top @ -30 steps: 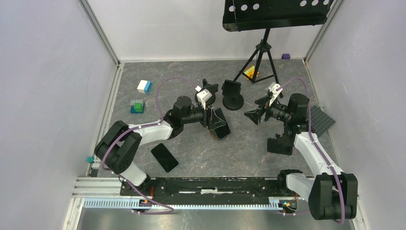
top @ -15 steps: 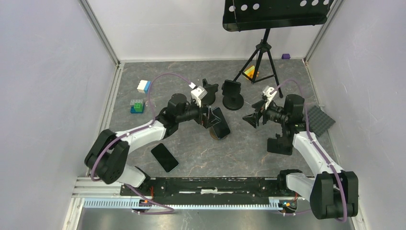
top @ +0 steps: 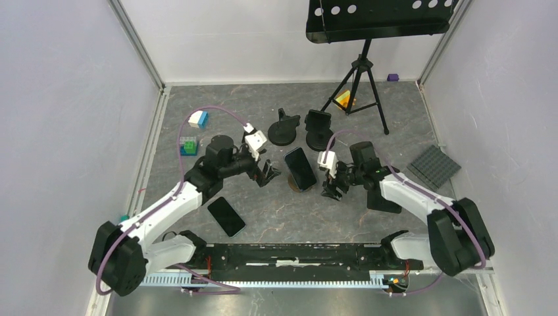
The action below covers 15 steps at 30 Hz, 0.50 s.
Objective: Place the phone on the phone stand
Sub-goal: Move the phone stand with the phone to the center of the board.
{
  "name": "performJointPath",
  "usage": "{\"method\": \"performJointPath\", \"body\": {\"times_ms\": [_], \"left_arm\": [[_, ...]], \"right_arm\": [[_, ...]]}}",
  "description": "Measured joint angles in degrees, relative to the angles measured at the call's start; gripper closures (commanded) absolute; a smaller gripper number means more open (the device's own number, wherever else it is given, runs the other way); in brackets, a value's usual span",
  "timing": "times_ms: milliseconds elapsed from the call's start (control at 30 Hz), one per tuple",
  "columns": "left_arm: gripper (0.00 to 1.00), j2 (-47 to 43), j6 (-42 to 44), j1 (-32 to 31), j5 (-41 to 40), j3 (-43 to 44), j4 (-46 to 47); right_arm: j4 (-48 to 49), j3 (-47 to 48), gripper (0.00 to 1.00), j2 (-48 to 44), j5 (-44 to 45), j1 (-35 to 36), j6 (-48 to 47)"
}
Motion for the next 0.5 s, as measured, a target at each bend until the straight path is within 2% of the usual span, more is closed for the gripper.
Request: {"method": "performJointPath", "body": {"times_ms": [200, 500], "left_arm": [[0.00, -5.62, 3.02, 3.65, 0.02, 0.00, -5.90], [0.00, -9.40, 4.35, 6.56, 0.00, 0.00, -10.38]], "right_arm": [[-0.68, 0.00, 0.28, 6.43, 5.60, 4.85, -4.00], [4.26, 4.24, 0.41, 14.82, 11.45, 9.79, -4.17]]}}
